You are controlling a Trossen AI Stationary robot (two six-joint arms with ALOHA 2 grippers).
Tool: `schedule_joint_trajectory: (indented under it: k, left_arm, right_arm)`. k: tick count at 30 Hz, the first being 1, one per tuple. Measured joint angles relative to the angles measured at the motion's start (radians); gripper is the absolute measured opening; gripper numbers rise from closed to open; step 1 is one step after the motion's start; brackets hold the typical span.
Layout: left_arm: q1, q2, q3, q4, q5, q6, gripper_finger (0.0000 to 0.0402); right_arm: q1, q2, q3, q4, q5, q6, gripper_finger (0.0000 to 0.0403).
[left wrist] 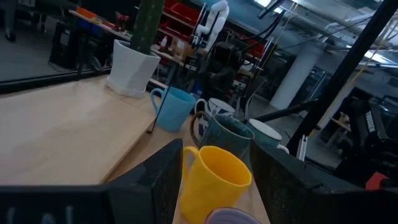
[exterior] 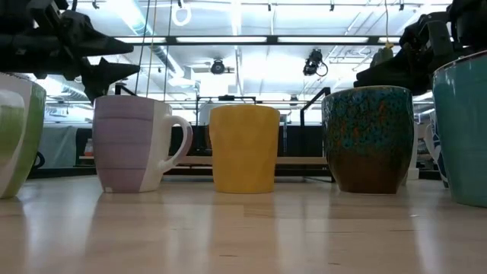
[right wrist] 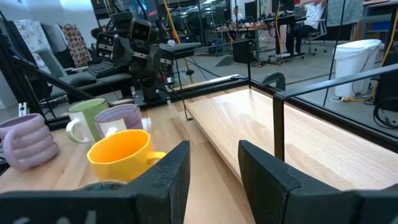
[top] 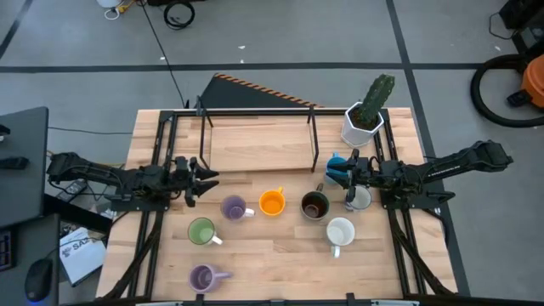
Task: Place coffee mugs
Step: Put the top purple mug on the shelf
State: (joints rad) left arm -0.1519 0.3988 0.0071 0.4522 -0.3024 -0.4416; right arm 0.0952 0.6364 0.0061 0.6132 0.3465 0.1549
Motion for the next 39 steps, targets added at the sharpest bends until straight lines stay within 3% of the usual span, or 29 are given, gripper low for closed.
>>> schedule_joint_trajectory:
  k: [14,17,21,29,34,39]
  left_arm:
    - [0.000,0.000,0.000,0.000,-0.195,-0.019,0.0192]
    - [0.000,0.000,0.003,0.018,-0.144,0.007,0.0192]
    - [0.000,0.001,0.086,-0.062,0.018,0.093,0.0192]
    - [-0.038,0.014,0.301,-0.544,0.079,0.220,0.0192]
    - [-0.131,0.074,0.344,-0.616,0.071,0.218,0.0192]
    - [-0.237,0.174,0.400,-0.658,-0.040,0.202,0.0192]
  right_arm:
    - [0.000,0.000,0.000,0.014,-0.008,0.092,0.0142]
    - [0.000,0.000,0.000,0.015,-0.008,0.169,0.0142]
    - [0.000,0.000,0.002,0.033,-0.056,0.236,0.0142]
    - [0.036,0.004,0.109,0.017,-0.090,0.027,0.0142]
    - [0.080,0.050,0.199,-0.007,-0.090,-0.103,0.0142]
    - [0.104,0.169,0.314,-0.085,-0.089,-0.165,0.0142]
